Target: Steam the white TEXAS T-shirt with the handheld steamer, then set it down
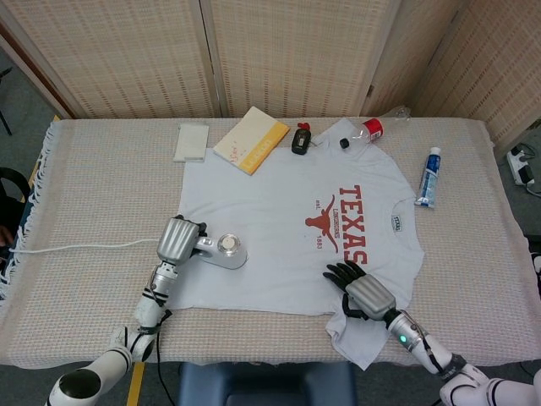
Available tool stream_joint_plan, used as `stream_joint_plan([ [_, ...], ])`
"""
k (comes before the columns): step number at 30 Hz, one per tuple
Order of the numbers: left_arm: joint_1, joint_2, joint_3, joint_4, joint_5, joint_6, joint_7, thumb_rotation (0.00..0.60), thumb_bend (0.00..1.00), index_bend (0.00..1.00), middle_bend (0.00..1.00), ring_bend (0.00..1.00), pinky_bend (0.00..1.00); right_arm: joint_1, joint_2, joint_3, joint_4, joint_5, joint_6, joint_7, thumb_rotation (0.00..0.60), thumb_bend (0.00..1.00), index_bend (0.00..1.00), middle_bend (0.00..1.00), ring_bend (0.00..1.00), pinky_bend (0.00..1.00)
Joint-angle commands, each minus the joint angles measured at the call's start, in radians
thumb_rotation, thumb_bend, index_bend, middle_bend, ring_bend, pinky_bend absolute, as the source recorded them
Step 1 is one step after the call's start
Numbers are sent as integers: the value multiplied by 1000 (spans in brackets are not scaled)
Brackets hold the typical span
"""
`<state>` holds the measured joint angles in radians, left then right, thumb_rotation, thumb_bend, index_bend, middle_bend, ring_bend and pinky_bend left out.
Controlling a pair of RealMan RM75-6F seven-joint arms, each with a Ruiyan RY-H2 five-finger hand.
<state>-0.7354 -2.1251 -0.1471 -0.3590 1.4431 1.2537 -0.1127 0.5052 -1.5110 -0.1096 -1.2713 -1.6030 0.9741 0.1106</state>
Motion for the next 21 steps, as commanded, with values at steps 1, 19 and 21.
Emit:
stream_joint_plan([
  [1,31,10,5,52,-5,-3,-34,600,316,920,1000,918,685,2,-1,1,1,0,-1,1,182,918,0,0,0,0],
  [19,105,84,-59,-25,-62,115,-158,600,315,920,1000,916,689,9,-6,0,18,-4,0,33,178,920,0,0,0,0],
  [21,100,79,-39,-70,-37,140,-129,600,315,920,1000,916,689,10,-6,-2,18,-6,0,33,179,920,0,0,0,0],
])
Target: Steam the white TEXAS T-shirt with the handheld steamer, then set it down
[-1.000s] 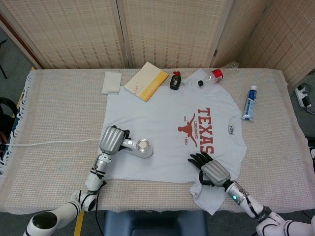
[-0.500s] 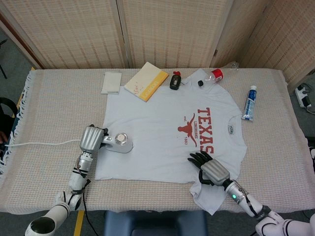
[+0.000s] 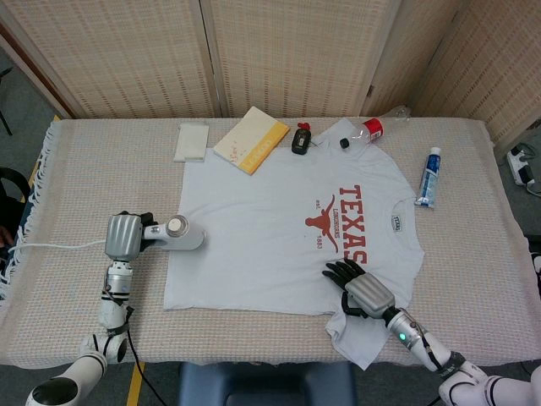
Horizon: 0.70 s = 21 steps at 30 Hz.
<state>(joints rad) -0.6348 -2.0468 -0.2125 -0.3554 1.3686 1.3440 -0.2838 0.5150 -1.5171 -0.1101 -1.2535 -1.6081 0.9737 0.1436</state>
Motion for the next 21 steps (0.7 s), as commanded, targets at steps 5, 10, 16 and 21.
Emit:
stream_joint_plan([
  [5,-17,-25,79,-152,101,77,128,600,315,920,1000,916,690,-3,7,-2,-5,2,3,-2,181,920,0,0,0,0],
  [10,-30,-62,127,-167,150,65,191,600,315,921,1000,916,690,-9,11,-7,-7,8,1,-6,181,920,0,0,0,0],
  [16,-13,-76,155,-122,176,72,216,600,316,921,1000,916,690,-11,10,-7,-5,12,-1,-6,180,920,0,0,0,0],
  [21,29,-54,159,-71,165,69,188,600,315,920,1000,916,690,-9,5,-7,1,11,-3,-3,182,921,0,0,0,0],
])
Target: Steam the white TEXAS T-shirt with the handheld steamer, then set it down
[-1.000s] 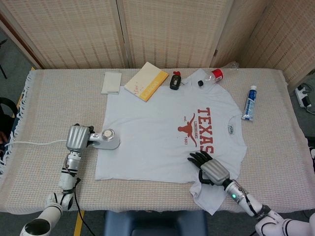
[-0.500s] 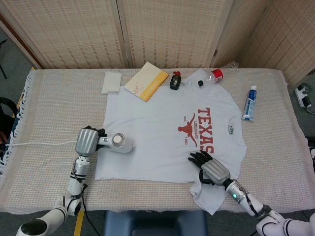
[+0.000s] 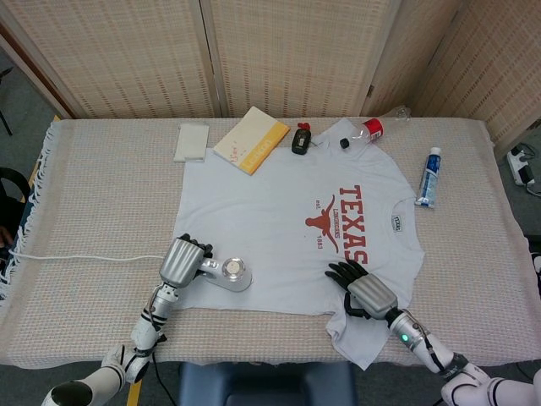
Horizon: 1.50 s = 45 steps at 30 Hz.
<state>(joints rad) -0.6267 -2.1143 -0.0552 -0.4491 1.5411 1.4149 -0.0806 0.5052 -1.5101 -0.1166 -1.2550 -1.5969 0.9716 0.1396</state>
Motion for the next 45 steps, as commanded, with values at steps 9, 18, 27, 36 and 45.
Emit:
stream_joint_plan([
  [9,92,69,-22,92,-52,-16,-74,600,316,921,1000,916,690,6,-23,-9,28,-4,-22,16,181,922,0,0,0,0],
  [18,52,105,-125,139,-146,-86,-108,600,316,922,1000,915,690,6,-18,-15,25,-10,-19,17,181,921,0,0,0,0],
  [27,-91,65,-188,95,-175,-119,-86,600,316,922,1000,916,690,-3,-8,-10,8,-8,2,3,182,922,0,0,0,0],
  [36,-189,-53,-149,93,-127,-153,-9,600,315,922,1000,916,691,-8,6,-5,-12,2,5,-14,181,921,0,0,0,0],
  [45,-228,-117,-165,190,-150,-217,40,600,316,922,1000,916,699,-13,11,-4,-17,5,9,-16,180,922,0,0,0,0],
])
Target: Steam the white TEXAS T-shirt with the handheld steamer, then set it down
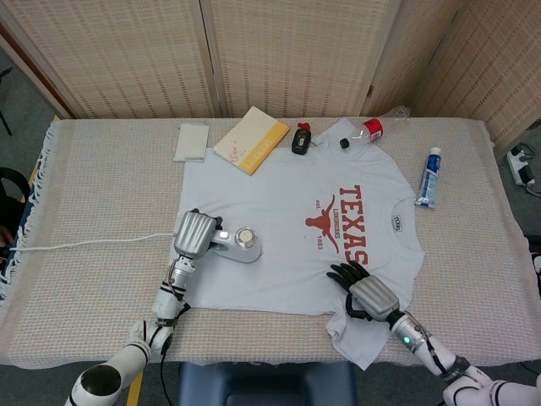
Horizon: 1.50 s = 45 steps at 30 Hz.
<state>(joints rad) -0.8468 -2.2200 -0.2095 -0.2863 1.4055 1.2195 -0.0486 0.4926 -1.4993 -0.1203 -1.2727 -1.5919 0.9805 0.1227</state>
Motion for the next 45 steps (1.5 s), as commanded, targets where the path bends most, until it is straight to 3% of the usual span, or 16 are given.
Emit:
stream_joint_plan([
  [1,-7,-12,-12,39,-18,-29,11,600,316,922,1000,916,700,-1,-1,0,1,0,0,2,181,922,0,0,0,0],
  [8,26,8,-14,74,-35,-63,-24,600,315,922,1000,916,707,0,-4,0,9,-3,-1,11,181,922,0,0,0,0],
  [14,98,49,61,44,27,-3,-90,600,315,921,1000,914,707,0,-8,-2,17,-5,-2,16,180,922,0,0,0,0],
  [26,190,110,162,-31,119,121,-105,600,315,921,1000,913,707,-5,-5,-4,11,-8,5,15,181,920,0,0,0,0],
  [37,277,188,256,-159,209,234,-50,600,315,921,1000,913,707,-9,-2,-5,8,-9,9,17,181,922,0,0,0,0],
  [45,317,251,272,-223,234,283,33,600,316,922,1000,913,707,-13,0,-5,10,-13,18,26,182,921,0,0,0,0],
])
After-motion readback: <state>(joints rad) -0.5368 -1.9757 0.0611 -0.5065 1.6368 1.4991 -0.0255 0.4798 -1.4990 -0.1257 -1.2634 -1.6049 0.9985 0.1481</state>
